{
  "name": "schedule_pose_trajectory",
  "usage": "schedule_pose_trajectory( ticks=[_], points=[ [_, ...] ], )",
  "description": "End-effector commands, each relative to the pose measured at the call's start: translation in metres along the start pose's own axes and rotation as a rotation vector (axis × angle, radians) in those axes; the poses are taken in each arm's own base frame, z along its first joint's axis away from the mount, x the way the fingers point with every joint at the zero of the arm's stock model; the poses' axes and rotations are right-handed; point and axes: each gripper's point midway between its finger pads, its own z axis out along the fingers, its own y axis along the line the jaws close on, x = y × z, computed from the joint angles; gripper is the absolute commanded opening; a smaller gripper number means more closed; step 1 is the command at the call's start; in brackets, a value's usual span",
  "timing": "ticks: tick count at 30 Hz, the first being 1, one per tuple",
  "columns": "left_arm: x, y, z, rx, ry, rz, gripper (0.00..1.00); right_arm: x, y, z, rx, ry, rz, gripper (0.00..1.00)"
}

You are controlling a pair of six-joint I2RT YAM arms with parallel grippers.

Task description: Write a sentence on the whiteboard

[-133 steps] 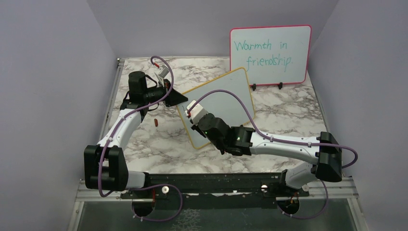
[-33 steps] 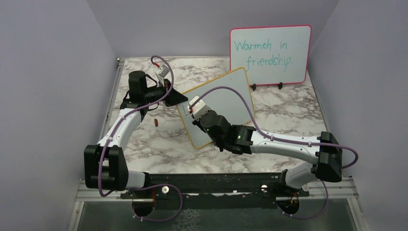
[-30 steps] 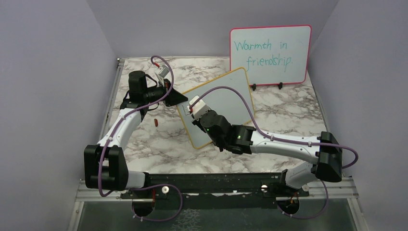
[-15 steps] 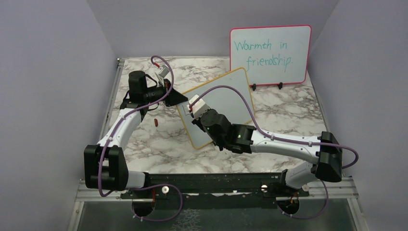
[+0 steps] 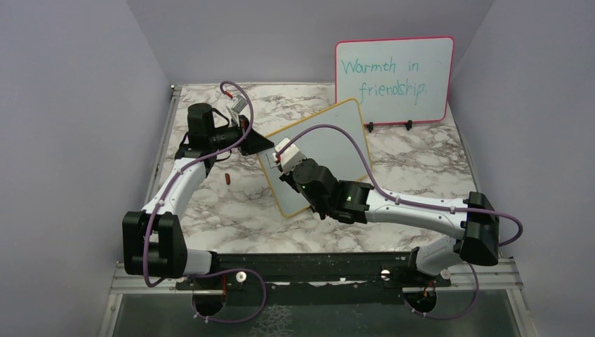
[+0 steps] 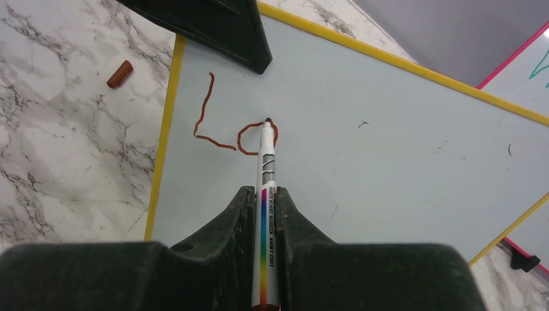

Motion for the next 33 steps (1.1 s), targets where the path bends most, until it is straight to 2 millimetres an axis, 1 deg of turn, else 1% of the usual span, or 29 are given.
schedule_pose_trajectory(
  ticks=[1,17,26,33],
  points=[
    [0.023,0.008,0.008,-0.022,0.065,-0.007,0.00,0.000,0.005,0.003,-0.031,0.014,0.008,0.01],
    [0.024,0.009,0.008,-0.029,0.069,-0.006,0.00,0.004,0.006,-0.004,-0.057,0.027,0.012,0.01],
    [0.025,0.010,0.008,-0.034,0.071,-0.006,0.00,-0.004,-0.012,-0.015,-0.005,-0.012,0.026,0.01],
    [0.025,0.010,0.008,-0.034,0.073,-0.008,0.00,0.000,-0.019,-0.014,0.033,-0.007,0.021,0.01]
  ],
)
